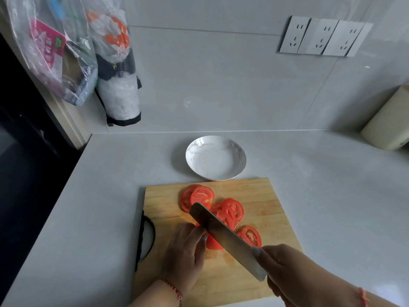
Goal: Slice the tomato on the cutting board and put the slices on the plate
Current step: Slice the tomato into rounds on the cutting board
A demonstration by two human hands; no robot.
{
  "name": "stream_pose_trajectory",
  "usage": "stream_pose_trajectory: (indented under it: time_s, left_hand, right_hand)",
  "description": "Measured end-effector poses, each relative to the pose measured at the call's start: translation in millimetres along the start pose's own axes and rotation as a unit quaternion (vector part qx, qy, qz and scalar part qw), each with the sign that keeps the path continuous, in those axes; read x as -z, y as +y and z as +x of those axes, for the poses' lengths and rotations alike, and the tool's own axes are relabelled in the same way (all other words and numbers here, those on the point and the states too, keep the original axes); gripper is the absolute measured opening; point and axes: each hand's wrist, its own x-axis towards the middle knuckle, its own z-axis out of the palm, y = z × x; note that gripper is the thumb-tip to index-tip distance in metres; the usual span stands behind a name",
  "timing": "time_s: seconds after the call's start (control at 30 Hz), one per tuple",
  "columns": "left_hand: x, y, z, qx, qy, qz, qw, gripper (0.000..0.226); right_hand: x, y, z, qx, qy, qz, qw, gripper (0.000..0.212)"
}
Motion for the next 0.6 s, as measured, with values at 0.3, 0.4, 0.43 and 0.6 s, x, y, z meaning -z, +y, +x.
stream_pose_trajectory:
  time_s: [0.3, 0.4, 0.43, 0.6]
  left_hand:
    - [1.6, 1.9, -0.2, 0.019, -0.029, 0.013, 0.999, 0.015]
    - [1.4, 1.7, 0.3, 0.032, -0.035, 0.024, 0.999, 0.014]
    - [1.1, 1.4, 0.2, 0.036, -0.034, 0.025, 0.998, 0.014]
    - [0.1, 0.0, -1.2, 0.049, -0.021, 0.002, 0.999, 0.017]
  right_hand:
    - [-5.7, -14.1, 5.8, 0.017, 0.017, -0.019, 1.000, 0.054]
    - [-5.6, -23.7, 13.2, 0.018, 0.000, 0.014, 1.000, 0.051]
    - [-5.9, -25.3, 15.1, 0.019, -0.002, 0.019, 1.000, 0.049]
    - [-1.4, -17.9, 9.8, 0.001, -0.017, 0.037, 0.999, 0.052]
